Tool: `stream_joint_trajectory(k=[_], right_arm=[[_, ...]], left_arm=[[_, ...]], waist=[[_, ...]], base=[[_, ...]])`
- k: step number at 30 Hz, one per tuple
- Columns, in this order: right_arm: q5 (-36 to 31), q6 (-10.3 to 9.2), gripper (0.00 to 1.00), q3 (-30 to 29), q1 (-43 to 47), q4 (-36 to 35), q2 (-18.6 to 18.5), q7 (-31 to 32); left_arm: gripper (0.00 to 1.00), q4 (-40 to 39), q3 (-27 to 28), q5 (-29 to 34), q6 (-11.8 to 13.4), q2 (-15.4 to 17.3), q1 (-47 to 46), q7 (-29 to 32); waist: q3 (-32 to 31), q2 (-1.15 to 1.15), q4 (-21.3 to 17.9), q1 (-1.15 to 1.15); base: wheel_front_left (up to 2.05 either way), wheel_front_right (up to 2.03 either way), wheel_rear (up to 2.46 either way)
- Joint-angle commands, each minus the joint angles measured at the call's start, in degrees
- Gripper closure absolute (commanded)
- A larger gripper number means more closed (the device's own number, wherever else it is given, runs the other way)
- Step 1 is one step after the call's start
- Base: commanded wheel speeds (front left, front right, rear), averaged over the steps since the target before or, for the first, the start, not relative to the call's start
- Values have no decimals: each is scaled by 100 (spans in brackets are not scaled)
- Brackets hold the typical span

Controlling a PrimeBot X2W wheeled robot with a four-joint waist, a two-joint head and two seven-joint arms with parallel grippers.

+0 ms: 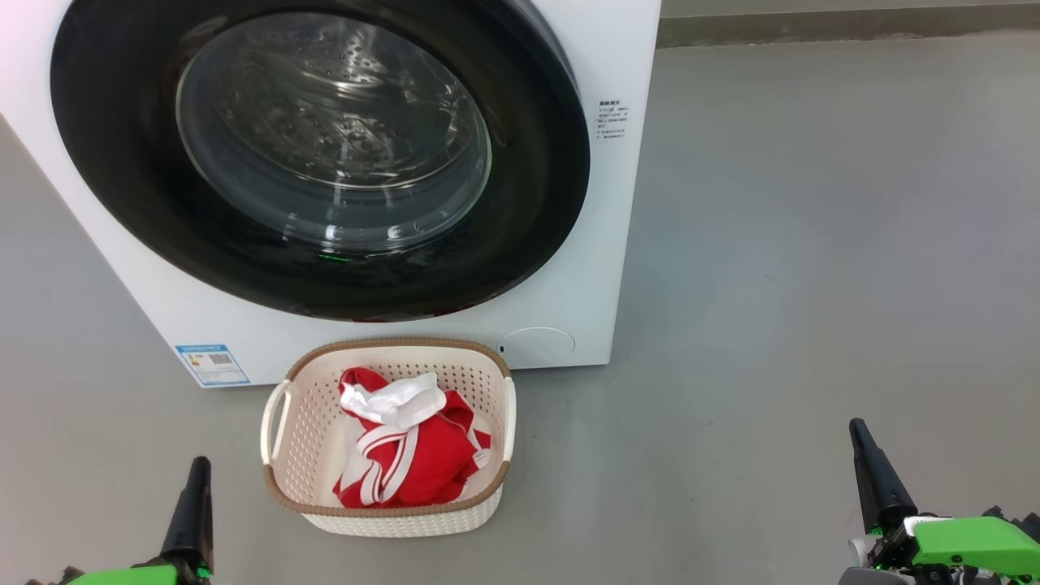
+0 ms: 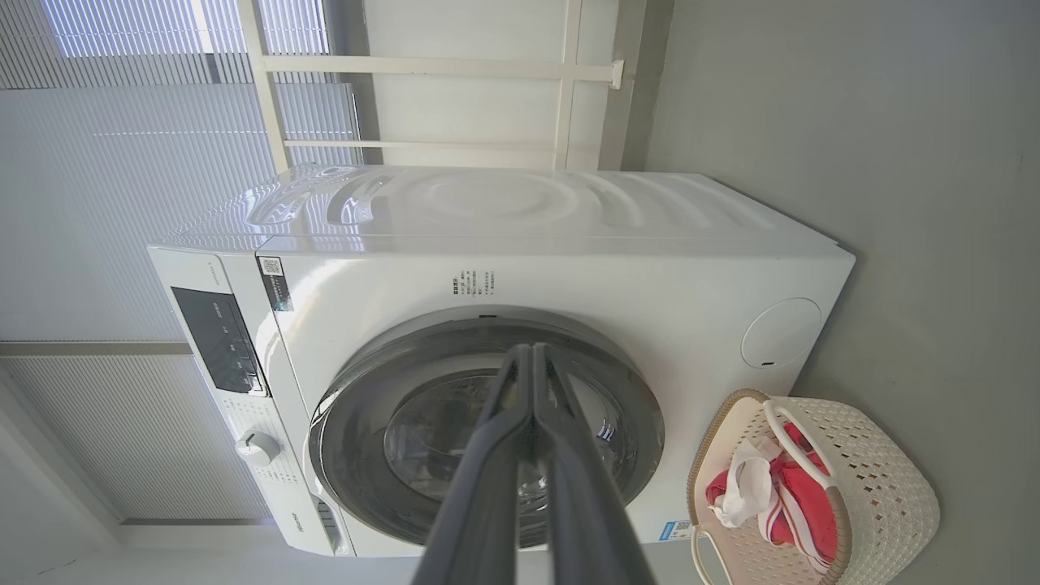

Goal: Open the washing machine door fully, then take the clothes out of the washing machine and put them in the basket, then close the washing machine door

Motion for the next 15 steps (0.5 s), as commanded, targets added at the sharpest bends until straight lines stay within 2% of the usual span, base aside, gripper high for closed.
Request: stream_joint_trajectory(k=[1,15], right_arm=[[23,-4,100,136,-225,-166,-24,45],[23,-4,100,137,-225,-166,-24,44]], left_arm=[[100,-148,195,-20,-19,93,-218,25],[100,-148,195,-20,-19,93,-218,24]], waist=[[0,0,0,0],[0,0,0,0]], base=[[0,0,0],[0,0,0]])
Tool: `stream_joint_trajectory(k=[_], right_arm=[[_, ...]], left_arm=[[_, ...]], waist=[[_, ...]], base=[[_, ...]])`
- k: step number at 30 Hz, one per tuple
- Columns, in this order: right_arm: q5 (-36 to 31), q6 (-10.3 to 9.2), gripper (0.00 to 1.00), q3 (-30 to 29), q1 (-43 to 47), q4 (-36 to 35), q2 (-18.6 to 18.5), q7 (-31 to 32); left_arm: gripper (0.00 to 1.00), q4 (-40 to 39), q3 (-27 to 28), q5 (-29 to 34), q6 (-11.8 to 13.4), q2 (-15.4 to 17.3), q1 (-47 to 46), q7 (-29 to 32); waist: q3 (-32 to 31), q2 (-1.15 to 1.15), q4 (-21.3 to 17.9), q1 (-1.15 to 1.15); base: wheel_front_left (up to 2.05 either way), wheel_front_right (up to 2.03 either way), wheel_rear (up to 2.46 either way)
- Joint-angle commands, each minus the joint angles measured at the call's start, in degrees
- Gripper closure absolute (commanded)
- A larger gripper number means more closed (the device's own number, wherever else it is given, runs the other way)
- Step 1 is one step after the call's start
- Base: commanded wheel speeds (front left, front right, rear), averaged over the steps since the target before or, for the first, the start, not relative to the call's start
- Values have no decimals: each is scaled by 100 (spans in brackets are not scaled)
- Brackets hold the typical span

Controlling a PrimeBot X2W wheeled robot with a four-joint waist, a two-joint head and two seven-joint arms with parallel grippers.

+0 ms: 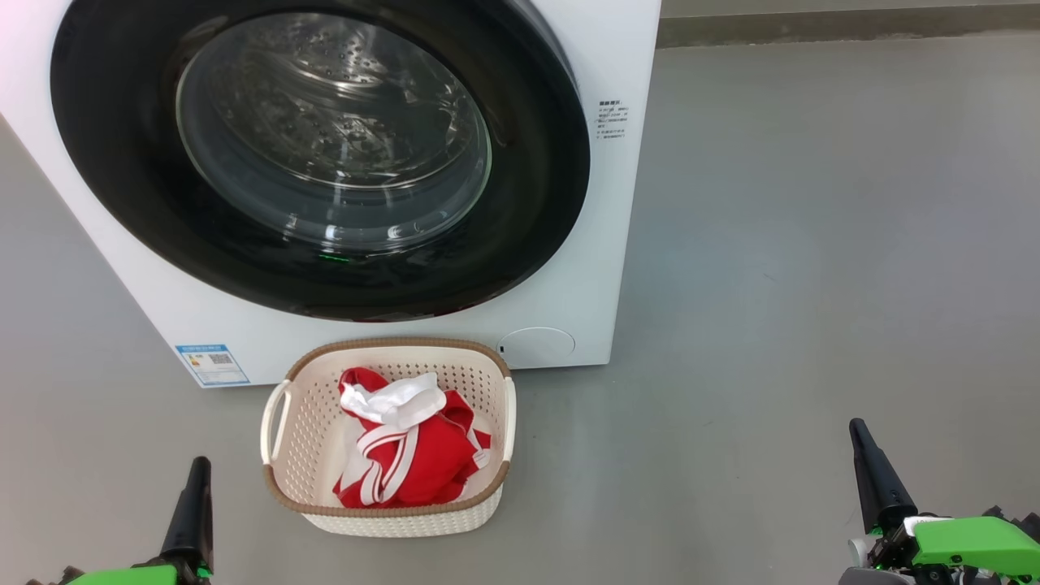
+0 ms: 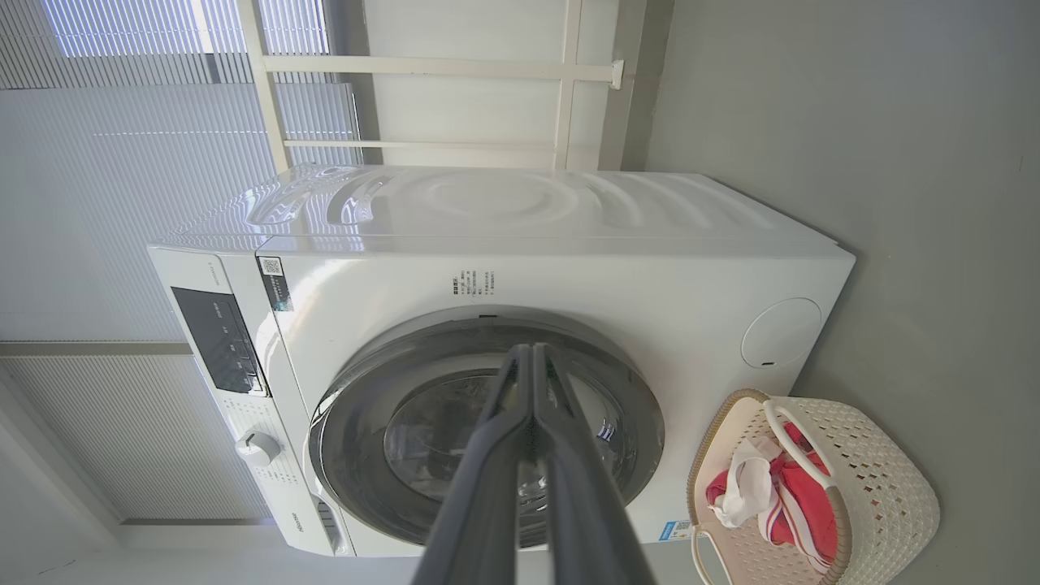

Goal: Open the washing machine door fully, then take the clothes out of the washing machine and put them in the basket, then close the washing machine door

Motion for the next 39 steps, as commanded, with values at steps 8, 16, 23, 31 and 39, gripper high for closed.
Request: stream_joint_trajectory(k=[8,16,23,31,39], right_arm=[[23,-4,100,137,-225,-166,-24,44],[24,-4,100,137,-225,-166,-24,44],[24,-4,100,137,-225,-166,-23,44],[24,-4,100,137,-225,-166,-23,44],[24,-4,100,137,-225,-166,-23,44]], left_arm=[[100,-148,195,-20,-19,93,-218,24],[100,-148,195,-20,-19,93,-218,24],[100,-148,194,-21,-19,93,-218,24],[100,-148,194,-21,-19,93,-218,24],[100,-148,194,-21,-19,93,-218,24]], waist=[[0,0,0,0],[0,0,0,0],[0,0,0,0],[0,0,0,0],[0,0,0,0]], base=[[0,0,0],[0,0,0],[0,0,0],[0,0,0],[0,0,0]])
